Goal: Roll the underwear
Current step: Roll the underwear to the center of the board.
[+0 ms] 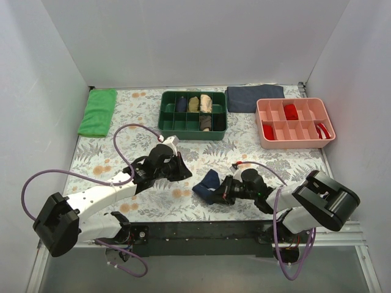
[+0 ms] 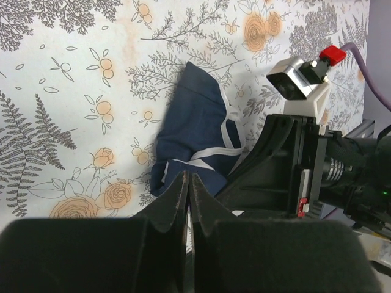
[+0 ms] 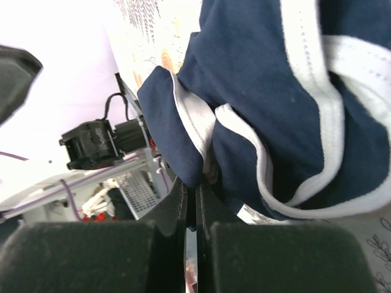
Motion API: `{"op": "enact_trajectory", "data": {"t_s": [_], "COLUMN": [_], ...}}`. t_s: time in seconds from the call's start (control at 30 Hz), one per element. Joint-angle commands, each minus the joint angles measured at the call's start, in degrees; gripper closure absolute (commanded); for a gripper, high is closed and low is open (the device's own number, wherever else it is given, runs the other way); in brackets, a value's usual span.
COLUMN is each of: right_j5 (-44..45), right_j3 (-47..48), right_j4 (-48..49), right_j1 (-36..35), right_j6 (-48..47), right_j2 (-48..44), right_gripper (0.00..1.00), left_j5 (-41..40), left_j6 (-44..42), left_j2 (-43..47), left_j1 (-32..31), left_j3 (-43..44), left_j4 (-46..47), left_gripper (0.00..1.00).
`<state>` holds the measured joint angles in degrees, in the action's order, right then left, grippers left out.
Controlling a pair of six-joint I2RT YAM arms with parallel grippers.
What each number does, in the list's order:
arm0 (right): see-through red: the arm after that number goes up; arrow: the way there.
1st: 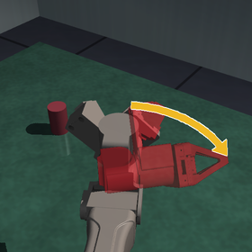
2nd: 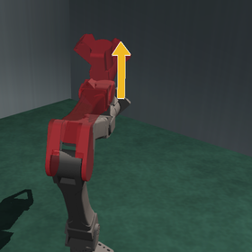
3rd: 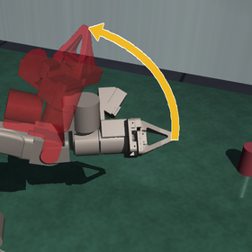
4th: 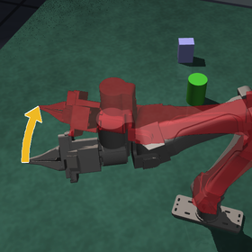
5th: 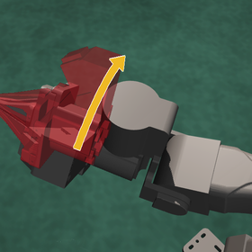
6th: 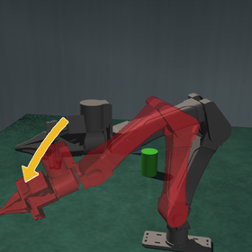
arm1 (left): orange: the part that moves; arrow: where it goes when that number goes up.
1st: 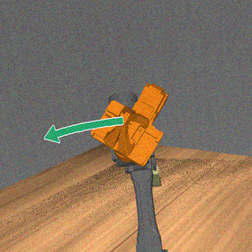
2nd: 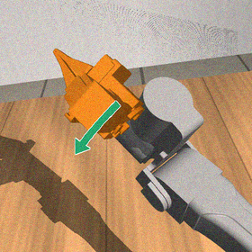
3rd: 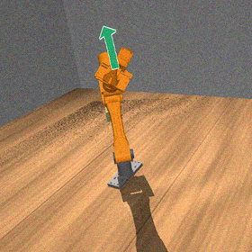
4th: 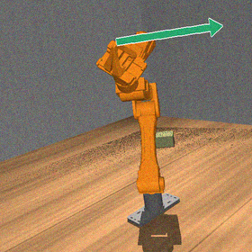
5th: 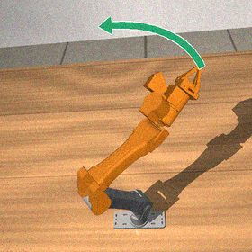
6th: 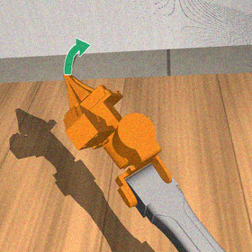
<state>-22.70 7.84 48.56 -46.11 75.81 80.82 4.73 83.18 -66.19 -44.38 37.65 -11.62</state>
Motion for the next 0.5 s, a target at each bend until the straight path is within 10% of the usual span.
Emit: {"op": "enact_trajectory", "data": {"t_s": [0.0, 0.2, 0.47], "right_j5": [-1.6, 2.7, 7.4], "right_j3": [-0.7, -4.8, -3.2], "right_j4": [5.8, 9.8, -7.7], "right_j1": [0.6, 0.6, 1.5], "right_j6": [7.0, 15.1, 15.8], "right_j2": [0.2, -2.1, -10.1], "right_gripper": [0.99, 0.99, 0.99], "left_j5": [2.2, 5.0, 8.5], "left_j6": [-2.2, -3.5, -6.4], "left_j2": [3.6, 4.1, 1.2], "left_j1": [-0.3, -0.5, -2.7], "left_j3": [-1.8, -1.9, -1.3], "left_j4": [1.0, 2.7, 6.0], "left_gripper": [1.00, 1.00, 1.00]}}
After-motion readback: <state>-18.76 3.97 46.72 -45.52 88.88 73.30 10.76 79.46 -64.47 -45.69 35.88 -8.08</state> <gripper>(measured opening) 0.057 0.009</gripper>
